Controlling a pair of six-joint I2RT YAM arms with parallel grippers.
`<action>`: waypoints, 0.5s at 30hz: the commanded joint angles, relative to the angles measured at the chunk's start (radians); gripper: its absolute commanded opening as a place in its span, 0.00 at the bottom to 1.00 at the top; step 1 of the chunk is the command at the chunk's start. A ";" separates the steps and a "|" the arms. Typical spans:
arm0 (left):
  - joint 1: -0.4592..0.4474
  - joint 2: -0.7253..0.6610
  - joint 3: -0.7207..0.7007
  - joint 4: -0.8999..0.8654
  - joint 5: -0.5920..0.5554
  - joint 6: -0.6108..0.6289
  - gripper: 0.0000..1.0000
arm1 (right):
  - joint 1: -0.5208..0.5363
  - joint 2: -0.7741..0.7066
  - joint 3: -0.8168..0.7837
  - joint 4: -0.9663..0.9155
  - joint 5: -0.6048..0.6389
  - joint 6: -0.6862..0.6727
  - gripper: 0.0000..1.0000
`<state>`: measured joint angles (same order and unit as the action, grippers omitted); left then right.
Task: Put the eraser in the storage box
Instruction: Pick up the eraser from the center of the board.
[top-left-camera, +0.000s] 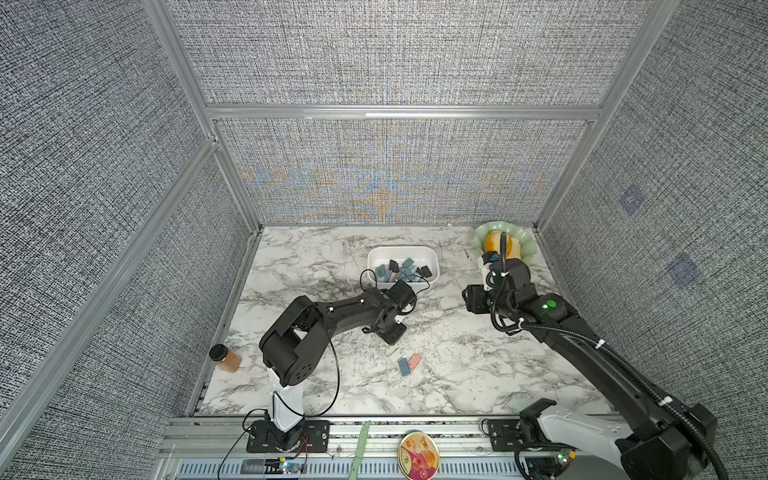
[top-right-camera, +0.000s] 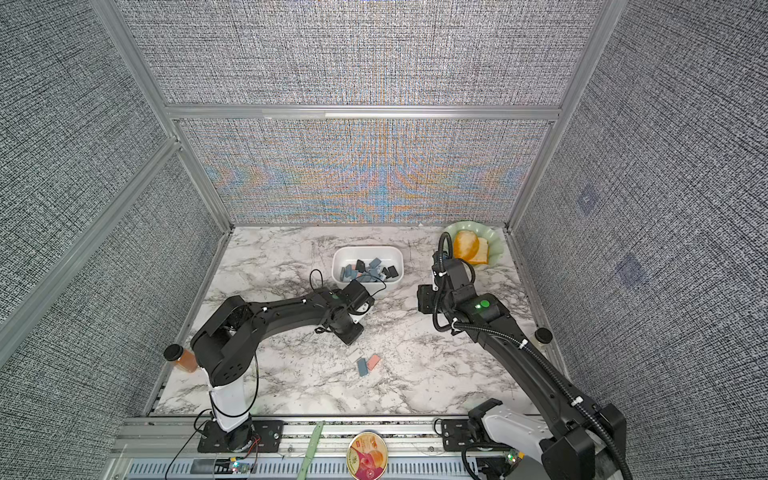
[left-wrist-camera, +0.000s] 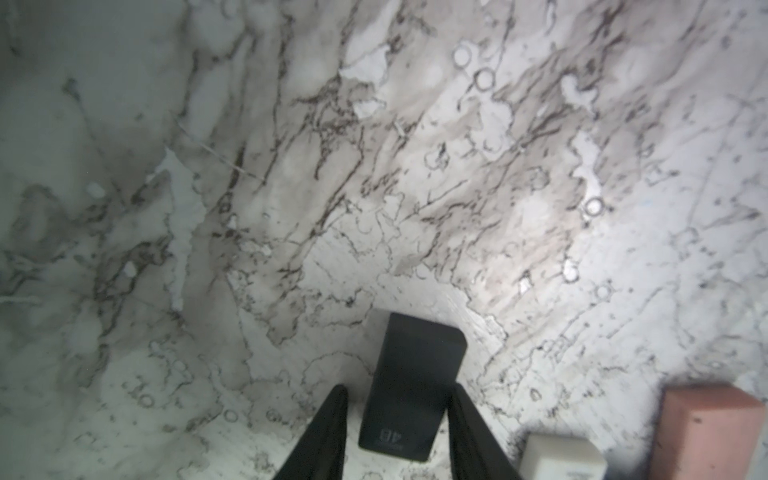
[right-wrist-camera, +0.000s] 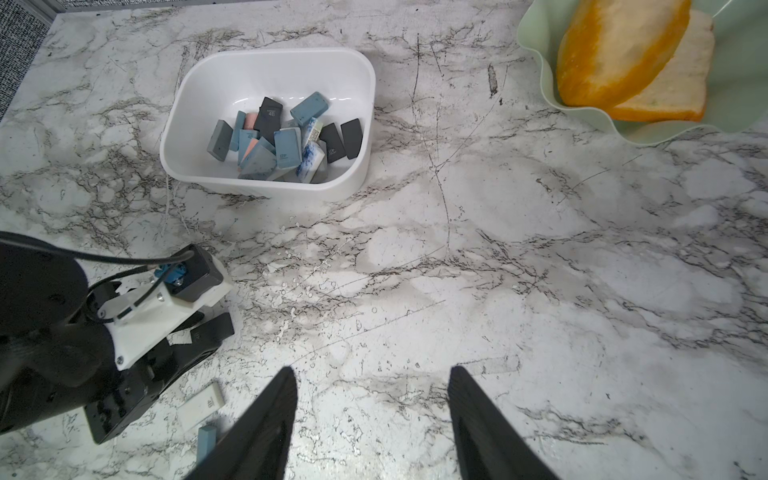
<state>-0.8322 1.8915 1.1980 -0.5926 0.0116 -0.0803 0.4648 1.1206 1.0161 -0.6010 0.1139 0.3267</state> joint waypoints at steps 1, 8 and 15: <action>-0.005 -0.004 -0.003 0.001 0.033 -0.018 0.35 | 0.000 0.003 0.004 0.000 0.002 0.014 0.62; -0.007 -0.019 0.000 0.013 0.053 -0.028 0.22 | 0.001 0.005 0.004 0.003 0.000 0.016 0.62; -0.007 -0.033 0.018 0.008 0.050 -0.043 0.19 | 0.000 0.008 0.005 0.000 0.000 0.014 0.62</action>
<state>-0.8406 1.8694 1.2057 -0.5777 0.0525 -0.1104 0.4648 1.1271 1.0161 -0.6010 0.1139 0.3302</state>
